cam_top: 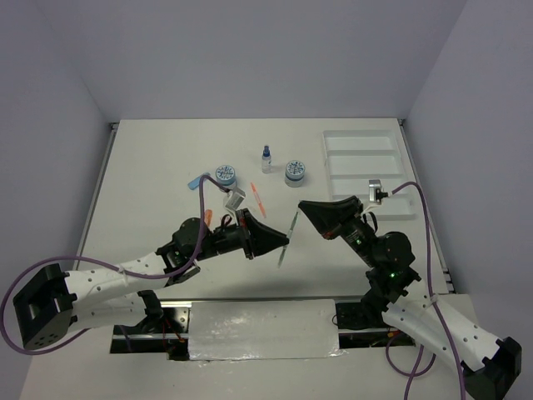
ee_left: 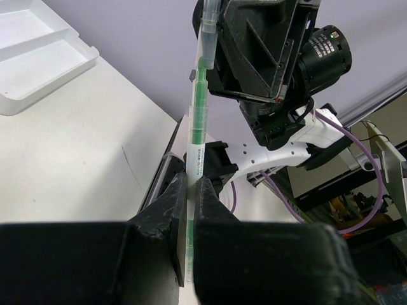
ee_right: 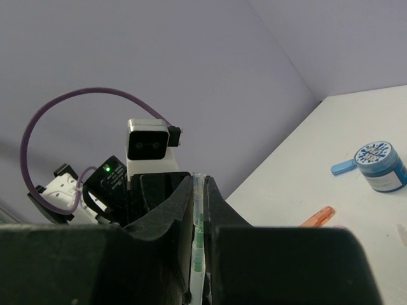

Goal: Sort the stationery into containers
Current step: Close the pen cap on the pen.

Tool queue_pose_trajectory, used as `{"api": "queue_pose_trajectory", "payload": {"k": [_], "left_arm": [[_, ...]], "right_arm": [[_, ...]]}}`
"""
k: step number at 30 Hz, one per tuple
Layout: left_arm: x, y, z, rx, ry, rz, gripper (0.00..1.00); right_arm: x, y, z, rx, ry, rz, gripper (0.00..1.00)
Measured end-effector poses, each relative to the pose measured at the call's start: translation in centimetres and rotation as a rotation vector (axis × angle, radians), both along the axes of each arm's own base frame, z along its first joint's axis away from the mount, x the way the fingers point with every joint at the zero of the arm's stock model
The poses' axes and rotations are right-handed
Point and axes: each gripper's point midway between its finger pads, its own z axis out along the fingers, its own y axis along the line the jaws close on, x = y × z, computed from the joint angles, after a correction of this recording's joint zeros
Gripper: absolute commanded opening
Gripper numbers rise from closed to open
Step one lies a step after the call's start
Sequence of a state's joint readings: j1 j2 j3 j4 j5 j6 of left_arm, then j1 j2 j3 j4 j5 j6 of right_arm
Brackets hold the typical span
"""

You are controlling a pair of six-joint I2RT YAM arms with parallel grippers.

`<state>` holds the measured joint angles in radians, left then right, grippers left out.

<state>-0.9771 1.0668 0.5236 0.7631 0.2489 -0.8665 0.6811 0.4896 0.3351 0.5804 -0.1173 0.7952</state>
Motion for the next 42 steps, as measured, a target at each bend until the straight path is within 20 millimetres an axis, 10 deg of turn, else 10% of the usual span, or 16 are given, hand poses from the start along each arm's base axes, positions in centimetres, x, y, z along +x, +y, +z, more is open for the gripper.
{"api": "queue_pose_trajectory", "payload": {"k": [42], "left_arm": [[1.0, -0.5, 1.0, -0.058, -0.063, 0.017, 0.00]], "right_arm": [[0.1, 0.5, -0.4, 0.045, 0.062, 0.039, 0.00]]}}
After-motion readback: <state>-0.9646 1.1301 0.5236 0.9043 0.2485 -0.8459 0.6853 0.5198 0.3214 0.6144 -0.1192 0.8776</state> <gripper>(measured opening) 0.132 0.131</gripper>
